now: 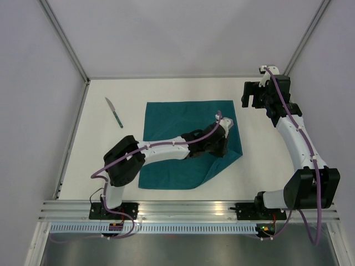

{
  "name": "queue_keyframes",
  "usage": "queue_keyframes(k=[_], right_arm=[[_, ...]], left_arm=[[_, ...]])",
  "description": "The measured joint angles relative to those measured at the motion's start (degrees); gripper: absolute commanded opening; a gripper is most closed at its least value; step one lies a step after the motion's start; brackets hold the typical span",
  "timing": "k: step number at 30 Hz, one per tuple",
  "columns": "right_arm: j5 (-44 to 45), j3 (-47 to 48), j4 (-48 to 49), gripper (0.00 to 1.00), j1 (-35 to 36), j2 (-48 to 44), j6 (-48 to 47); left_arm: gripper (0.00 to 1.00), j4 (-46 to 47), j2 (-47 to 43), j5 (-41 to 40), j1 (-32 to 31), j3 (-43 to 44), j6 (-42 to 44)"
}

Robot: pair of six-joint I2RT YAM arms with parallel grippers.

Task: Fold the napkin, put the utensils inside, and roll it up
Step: Fold the napkin

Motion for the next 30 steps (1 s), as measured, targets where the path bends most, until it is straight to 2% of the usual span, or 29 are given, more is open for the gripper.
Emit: queue_keyframes(k=[7, 17, 30], right_arm=[[-0.68, 0.0, -0.13, 0.98, 0.0, 0.0, 0.0], [-1.99, 0.0, -1.31, 0.98, 0.0, 0.0, 0.0], [-2.99, 0.0, -1.92, 0.98, 0.0, 0.02, -1.7]], left_arm=[[0.02, 0.55, -1.62, 6.82, 13.46, -3.82, -4.07], [0.02, -2.69, -2.19, 13.29, 31.93, -1.49, -5.57], [0.02, -5.7, 2.23, 19.17, 45.33, 8.15, -5.79]])
